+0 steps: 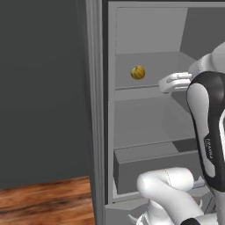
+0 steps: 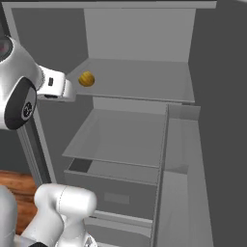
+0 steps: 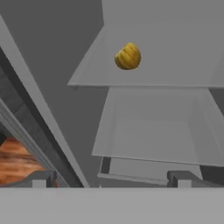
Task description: Open the fridge, remove the kiwi, squash, and steak, and place them on any counter.
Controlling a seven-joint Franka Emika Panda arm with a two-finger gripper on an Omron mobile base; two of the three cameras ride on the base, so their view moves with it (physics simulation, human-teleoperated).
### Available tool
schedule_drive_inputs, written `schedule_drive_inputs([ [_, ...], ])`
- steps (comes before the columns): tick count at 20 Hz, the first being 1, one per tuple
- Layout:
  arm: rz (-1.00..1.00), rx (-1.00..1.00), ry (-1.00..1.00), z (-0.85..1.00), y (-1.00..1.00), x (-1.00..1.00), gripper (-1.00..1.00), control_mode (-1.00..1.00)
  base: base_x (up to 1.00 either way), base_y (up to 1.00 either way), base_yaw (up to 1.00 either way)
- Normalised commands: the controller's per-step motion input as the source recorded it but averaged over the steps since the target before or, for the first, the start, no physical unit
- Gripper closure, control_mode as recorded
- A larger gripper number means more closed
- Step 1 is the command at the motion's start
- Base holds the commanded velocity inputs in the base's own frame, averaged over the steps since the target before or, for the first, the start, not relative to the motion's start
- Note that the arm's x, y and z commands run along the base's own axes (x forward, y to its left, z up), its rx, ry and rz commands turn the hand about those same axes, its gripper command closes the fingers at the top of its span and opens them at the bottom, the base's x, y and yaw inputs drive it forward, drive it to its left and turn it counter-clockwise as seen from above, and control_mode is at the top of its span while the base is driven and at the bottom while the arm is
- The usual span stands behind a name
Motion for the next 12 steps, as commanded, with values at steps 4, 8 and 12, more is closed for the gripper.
schedule_drive_inputs([
  [4, 0.00, 0.00, 0.00, 0.02, 0.00, 0.49, -1.00, -1.00, 0.00, 0.00, 0.00],
  [8, 0.00, 0.00, 0.00, 0.00, 0.00, 0.54, -1.00, -1.00, 0.00, 0.00, 0.00],
  [12, 0.00, -0.01, 0.00, -0.01, 0.00, 0.61, -1.00, -1.00, 0.00, 0.00, 0.00],
])
